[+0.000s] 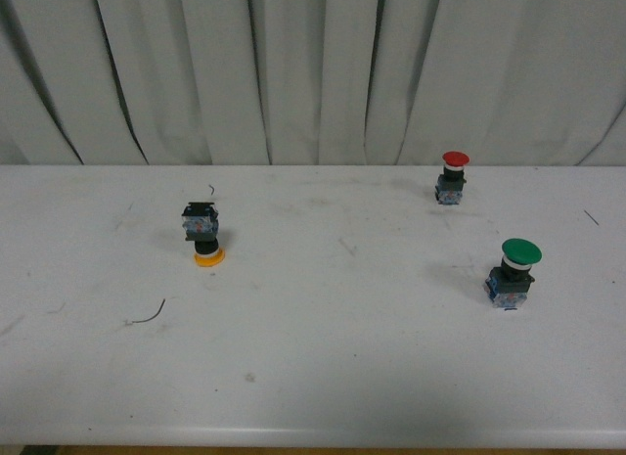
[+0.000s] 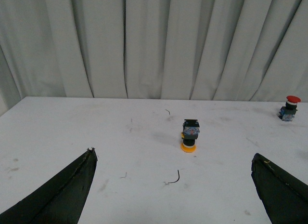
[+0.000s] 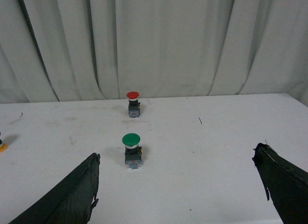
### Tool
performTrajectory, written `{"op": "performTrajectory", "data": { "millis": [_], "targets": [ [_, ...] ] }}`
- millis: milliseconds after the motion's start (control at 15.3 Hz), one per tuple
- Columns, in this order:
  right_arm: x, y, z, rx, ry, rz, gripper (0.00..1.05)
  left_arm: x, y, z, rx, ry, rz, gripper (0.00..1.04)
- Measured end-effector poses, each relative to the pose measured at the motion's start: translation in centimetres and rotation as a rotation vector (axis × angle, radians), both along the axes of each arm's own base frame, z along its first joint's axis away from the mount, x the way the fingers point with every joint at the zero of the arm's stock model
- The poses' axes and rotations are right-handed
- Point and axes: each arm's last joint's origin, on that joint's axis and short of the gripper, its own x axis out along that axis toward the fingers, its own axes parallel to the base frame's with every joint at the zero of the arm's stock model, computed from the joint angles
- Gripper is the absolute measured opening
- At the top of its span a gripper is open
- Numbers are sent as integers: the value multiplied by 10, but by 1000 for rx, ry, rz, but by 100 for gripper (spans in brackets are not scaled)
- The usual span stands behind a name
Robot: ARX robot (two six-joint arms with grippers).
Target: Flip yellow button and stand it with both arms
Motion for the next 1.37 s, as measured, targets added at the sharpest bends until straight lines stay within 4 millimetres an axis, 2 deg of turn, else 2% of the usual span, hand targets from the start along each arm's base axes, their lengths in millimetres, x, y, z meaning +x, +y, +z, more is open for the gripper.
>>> {"op": "performTrajectory", "data": {
  "millis": [392, 457, 522, 718, 849, 914, 1045, 1110, 1241, 1306, 1371],
  "targets": [
    [0, 0, 0, 0, 0, 0, 98, 0, 0, 0, 0, 0, 0, 98],
    [0, 0, 0, 0, 0, 0, 98, -1, 0, -2, -20, 75, 26, 98],
    [0, 0, 0, 0, 0, -1, 98, 2, -1, 0, -72, 258, 93, 98],
    [0, 0, 0, 0, 0, 0, 98, 16, -3, 17, -145, 218, 131, 98],
    [0, 0, 0, 0, 0, 0, 98, 39, -7, 25, -162, 187, 101, 98],
    [0, 0, 0, 0, 0, 0, 98, 58, -10, 27, -164, 182, 70, 98],
    [0, 0, 0, 0, 0, 0, 98, 115, -18, 43, -161, 150, 10, 98],
    [0, 0, 0, 0, 0, 0, 98, 130, -20, 45, -158, 157, -9, 98],
    [0, 0, 0, 0, 0, 0, 98, 160, -25, 43, -141, 193, -14, 98],
    [0, 0, 0, 0, 0, 0, 98, 192, -30, 32, -130, 289, -29, 98],
    [0, 0, 0, 0, 0, 0, 98, 213, -34, 21, -107, 347, -30, 98]
  ]
}}
